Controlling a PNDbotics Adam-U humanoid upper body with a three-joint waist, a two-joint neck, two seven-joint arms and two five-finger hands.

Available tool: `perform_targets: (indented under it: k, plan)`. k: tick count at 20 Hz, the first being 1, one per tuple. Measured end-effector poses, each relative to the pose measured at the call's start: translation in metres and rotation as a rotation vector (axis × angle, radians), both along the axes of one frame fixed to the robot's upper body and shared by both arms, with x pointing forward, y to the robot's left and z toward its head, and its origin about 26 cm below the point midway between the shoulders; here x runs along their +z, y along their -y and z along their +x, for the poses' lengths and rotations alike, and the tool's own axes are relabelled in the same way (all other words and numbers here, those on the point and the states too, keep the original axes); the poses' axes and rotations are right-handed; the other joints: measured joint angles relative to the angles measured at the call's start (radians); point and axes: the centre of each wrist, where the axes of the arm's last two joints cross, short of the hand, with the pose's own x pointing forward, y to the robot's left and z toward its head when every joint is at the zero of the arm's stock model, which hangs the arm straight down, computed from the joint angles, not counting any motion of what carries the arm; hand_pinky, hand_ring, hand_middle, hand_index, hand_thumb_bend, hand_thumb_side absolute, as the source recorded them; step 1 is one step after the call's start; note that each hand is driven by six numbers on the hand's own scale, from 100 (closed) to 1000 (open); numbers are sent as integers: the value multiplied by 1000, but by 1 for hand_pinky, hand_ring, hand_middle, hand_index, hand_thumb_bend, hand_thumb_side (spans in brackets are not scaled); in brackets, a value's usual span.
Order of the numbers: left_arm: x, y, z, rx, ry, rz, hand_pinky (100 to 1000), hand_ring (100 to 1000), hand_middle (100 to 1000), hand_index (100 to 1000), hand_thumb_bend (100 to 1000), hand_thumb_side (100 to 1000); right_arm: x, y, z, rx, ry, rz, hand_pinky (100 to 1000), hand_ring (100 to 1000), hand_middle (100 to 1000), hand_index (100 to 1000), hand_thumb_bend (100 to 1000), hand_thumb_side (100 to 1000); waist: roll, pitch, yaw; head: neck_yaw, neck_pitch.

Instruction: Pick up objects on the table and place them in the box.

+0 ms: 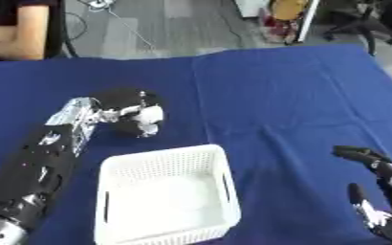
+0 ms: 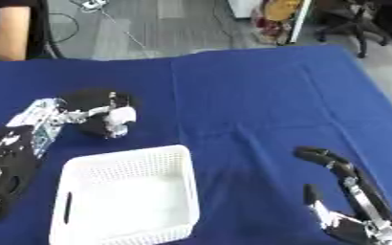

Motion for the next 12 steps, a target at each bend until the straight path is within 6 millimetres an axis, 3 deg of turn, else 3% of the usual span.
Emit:
perform_targets:
  k: [6,9,12]
  plan:
    - [2,-3,0,10,-27,30,402,505,680,827,519,734,0,0,0,0,0,0,886,886,789,882,100,528,0,0,2,0,0]
    - [3,-3,0,14,-42,46,311,432,620,774,421,574,0,0,0,0,0,0,886,886,789,882,100,528,0,-1,3,0,0]
    - [4,-5,0,22,-58,71,231,362,572,723,353,480,0,0,0,-1,0,-1,886,886,789,882,100,531,0,-3,3,0,0]
